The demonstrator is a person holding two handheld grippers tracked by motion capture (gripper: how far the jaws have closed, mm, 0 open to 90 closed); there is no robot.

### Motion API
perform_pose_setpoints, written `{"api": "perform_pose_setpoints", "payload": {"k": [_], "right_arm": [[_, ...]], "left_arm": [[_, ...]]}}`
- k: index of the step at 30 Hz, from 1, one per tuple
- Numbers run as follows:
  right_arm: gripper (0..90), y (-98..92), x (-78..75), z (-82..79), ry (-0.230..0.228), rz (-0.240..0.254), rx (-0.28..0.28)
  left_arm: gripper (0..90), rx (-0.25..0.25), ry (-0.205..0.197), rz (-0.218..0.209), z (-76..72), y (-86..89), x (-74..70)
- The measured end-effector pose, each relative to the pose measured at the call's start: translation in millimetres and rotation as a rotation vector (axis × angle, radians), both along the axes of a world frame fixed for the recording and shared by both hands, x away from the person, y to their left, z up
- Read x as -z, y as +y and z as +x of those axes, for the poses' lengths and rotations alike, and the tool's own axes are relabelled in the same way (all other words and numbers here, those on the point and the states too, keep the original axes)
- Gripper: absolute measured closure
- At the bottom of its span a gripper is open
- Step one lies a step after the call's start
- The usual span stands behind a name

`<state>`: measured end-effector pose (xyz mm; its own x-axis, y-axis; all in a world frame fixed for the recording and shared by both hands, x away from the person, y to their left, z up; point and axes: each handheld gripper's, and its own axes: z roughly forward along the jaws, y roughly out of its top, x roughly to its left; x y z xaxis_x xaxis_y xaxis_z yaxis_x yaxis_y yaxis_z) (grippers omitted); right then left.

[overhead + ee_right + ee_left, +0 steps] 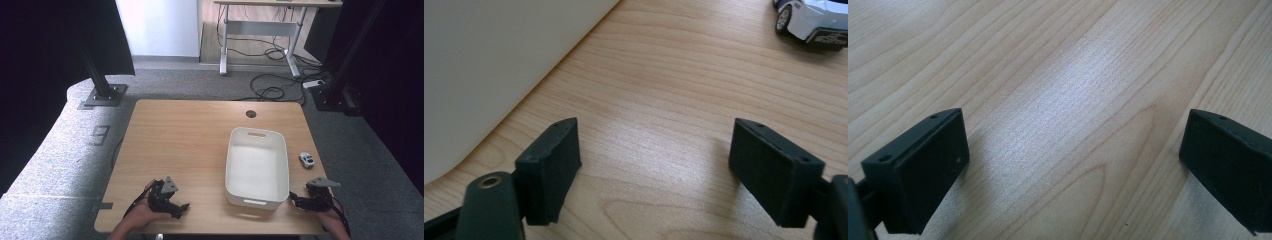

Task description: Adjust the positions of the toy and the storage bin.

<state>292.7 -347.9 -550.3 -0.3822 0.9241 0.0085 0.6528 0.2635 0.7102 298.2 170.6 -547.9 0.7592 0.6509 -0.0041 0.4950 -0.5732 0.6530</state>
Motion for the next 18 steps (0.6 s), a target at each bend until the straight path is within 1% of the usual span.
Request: {"api": "perform_pose_setpoints", "payload": {"k": [4,11,15,17,18], "right_arm": [[16.9,0.6,0.9,1.6,-0.002,0.000,-0.005],[16.9,1.9,-0.3,2.9,0.010,-0.007,0.003],[15.4,2.1,0.7,4.3,0.002,-0.004,0.007],[15.5,2.6,0.3,5.1,0.008,-0.006,0.011],[15.4,3.6,-0.9,6.1,0.021,-0.012,0.017]], "left_arm": [[0.0,-0.005,0.001,0.001,-0.4,-0.2,-0.1],[0.0,-0.007,0.001,0.002,-0.5,-0.4,-0.2],[0.0,-0.004,0.001,0.002,-0.3,-0.3,-0.2],[0.0,-0.005,0.001,0.000,-0.3,-0.3,-0.1],[0.0,-0.005,0.000,-0.001,-0.2,-0.3,-0.1]]}}
